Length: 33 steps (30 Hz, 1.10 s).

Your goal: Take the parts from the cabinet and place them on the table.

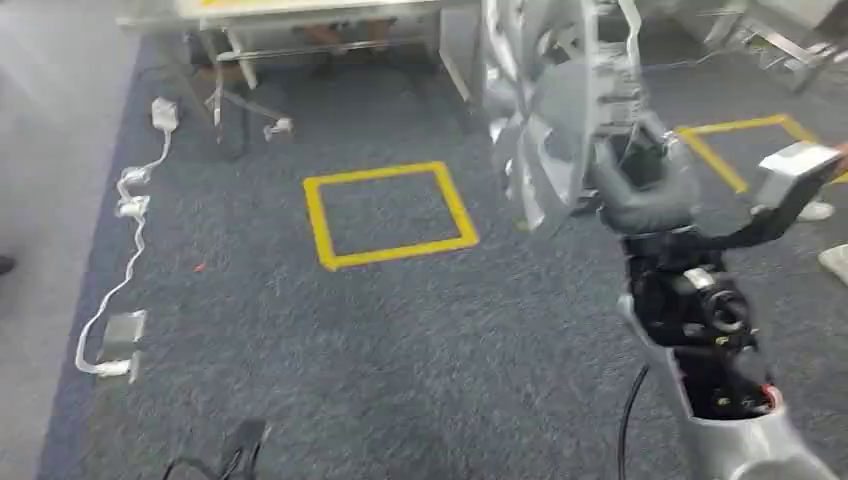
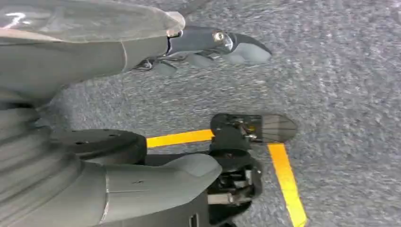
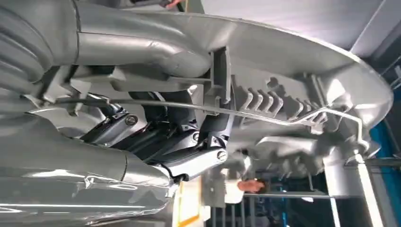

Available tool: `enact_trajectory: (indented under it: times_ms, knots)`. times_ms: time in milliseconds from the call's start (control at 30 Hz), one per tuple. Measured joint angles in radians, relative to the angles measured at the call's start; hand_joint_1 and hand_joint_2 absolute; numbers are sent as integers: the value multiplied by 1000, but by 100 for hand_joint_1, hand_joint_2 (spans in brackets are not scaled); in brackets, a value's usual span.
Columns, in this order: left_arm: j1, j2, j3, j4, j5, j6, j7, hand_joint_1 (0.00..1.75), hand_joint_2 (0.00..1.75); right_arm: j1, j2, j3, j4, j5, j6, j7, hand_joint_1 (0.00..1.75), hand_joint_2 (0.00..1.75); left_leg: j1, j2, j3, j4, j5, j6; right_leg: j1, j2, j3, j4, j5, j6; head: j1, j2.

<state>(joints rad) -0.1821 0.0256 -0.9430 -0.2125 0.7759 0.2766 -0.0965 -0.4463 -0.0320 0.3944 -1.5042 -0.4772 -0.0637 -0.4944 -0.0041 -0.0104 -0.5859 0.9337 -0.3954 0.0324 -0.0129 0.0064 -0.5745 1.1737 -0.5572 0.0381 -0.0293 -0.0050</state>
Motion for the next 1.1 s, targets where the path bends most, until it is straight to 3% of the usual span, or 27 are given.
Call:
enact_trajectory:
  times_ms: [33,67,100,133,167,200,233,267,300,333,400,433,467,533,567,600,633,667,700,733,767,900,933,967,1033,1067,1100]
  knots:
    - [1,-1,0,0,0,0,0,0,175,2,0,0,0,0,1,0,175,175,-1,-1,10,0,-11,1,1,0,-54,72,-44,2,0,0]
    - [2,-2,0,0,0,0,0,0,175,4,0,0,0,0,1,0,175,175,-1,-3,24,0,-22,1,1,0,-88,104,-81,3,2,0]
    - [4,-2,0,0,0,0,0,0,175,6,0,0,0,0,1,0,175,175,-1,-6,39,0,-33,1,1,0,-101,94,-93,2,6,0]
    - [6,-3,0,0,0,0,0,0,175,6,0,0,0,0,1,1,175,175,-1,-9,57,0,-46,-1,1,0,-99,49,-79,3,7,0]
    - [7,-3,0,0,0,0,0,0,175,6,0,0,0,0,1,2,175,175,-1,-11,76,0,-60,-2,1,0,-87,-25,-34,1,11,0]
    - [7,-4,0,0,0,0,0,0,175,6,0,0,0,0,1,1,175,175,-1,-12,95,0,-74,-5,1,0,-71,-112,45,-3,14,0]
    - [11,-5,0,0,0,0,0,0,175,7,0,0,2,0,1,1,175,175,-2,-13,98,-1,-86,-8,3,-1,-67,-194,170,-9,15,0]
    - [9,-6,0,0,0,0,0,0,175,9,-1,-2,3,0,1,-2,175,175,-4,-16,105,10,-96,-15,8,0,-77,-211,190,-16,7,0]
    - [6,-5,0,0,0,0,0,0,175,10,-1,0,4,1,1,2,175,175,-3,-16,100,-2,-100,-21,12,2,-58,-213,186,-25,12,0]
    - [5,-5,0,0,1,0,0,0,175,9,-1,1,1,-1,1,0,175,175,-2,-16,106,-3,-100,-26,12,1,-60,-216,186,-32,12,0]
    - [4,-1,0,0,1,0,0,0,175,3,-1,-2,0,0,2,0,175,175,-7,-16,109,17,-101,-30,4,1,-37,-226,178,-40,14,0]
    - [3,-4,0,0,1,0,-1,0,175,4,-1,-2,0,0,2,0,175,175,-4,-9,72,80,-85,-38,2,0,-22,-231,172,-46,12,0]
    - [1,-5,0,0,1,0,-2,0,175,4,-1,-2,1,0,2,0,175,175,-1,-5,21,158,-91,-47,0,-1,-11,-234,165,-50,4,0]
    - [4,-5,-1,0,1,0,-3,0,175,9,-1,-2,5,0,3,0,175,175,8,0,-77,296,-154,-65,-2,-1,11,-237,145,-49,0,0]
    - [9,-5,-1,0,1,0,-3,0,175,11,-1,-3,8,0,3,0,175,175,10,1,-116,334,-201,-68,-4,0,25,-237,132,-48,-1,0]
    - [12,-5,-2,0,1,0,-3,0,175,13,-1,-2,10,0,3,0,175,175,12,2,-134,329,-221,-68,-7,3,40,-237,121,-47,-3,0]
    - [13,-5,-2,0,1,0,-3,0,175,13,-1,-2,10,0,3,0,175,175,12,2,-136,293,-212,-67,-9,4,55,-237,109,-44,-7,0]
    - [12,-4,-2,0,1,0,-3,0,175,13,-1,-2,10,0,3,0,175,175,12,2,-124,223,-170,-63,-10,5,72,-237,96,-41,-11,0]
    - [12,-3,-2,0,1,0,-3,0,175,13,-1,-2,10,0,3,0,175,175,12,3,-106,133,-91,-57,-11,5,89,-237,83,-38,-16,0]
    - [13,-2,-2,0,1,0,-3,0,175,12,-1,-1,10,0,3,0,175,175,11,5,-92,52,7,-49,-11,5,98,-239,71,-34,-21,0]
    - [16,-1,-2,0,1,0,-3,0,175,11,-1,-2,11,0,4,-1,175,175,3,6,-92,-7,78,-45,-6,7,109,-234,57,-28,-25,0]
    - [11,-3,-3,0,-1,0,-3,0,175,5,-1,-2,7,0,6,-1,175,175,3,3,-60,1,51,-23,-5,9,136,-236,43,-5,-18,0]
    - [10,-2,-3,0,-1,0,-3,0,175,5,-1,-2,7,0,6,-1,175,175,7,1,-46,-5,45,-17,-7,4,116,-199,41,-3,-12,0]
    - [9,-2,-3,0,-1,0,-4,0,175,5,-1,-2,7,0,8,-1,175,175,7,1,-35,-5,36,-8,-6,2,75,-118,34,-2,-7,0]
    - [9,-2,-3,0,-1,0,-2,0,175,9,-1,-2,7,0,8,-2,175,175,5,1,-14,-5,17,-4,-5,2,-21,39,-27,1,3,0]
    - [11,-2,-3,0,-1,-1,0,0,175,12,-1,-2,8,0,9,-2,175,175,3,-1,-1,-5,6,-3,-5,2,-58,86,-71,4,4,0]
    - [12,-3,-3,0,-1,-2,0,0,175,14,-1,-2,9,0,11,-1,175,175,2,-3,13,-5,-4,-2,-5,2,-80,97,-99,5,7,0]
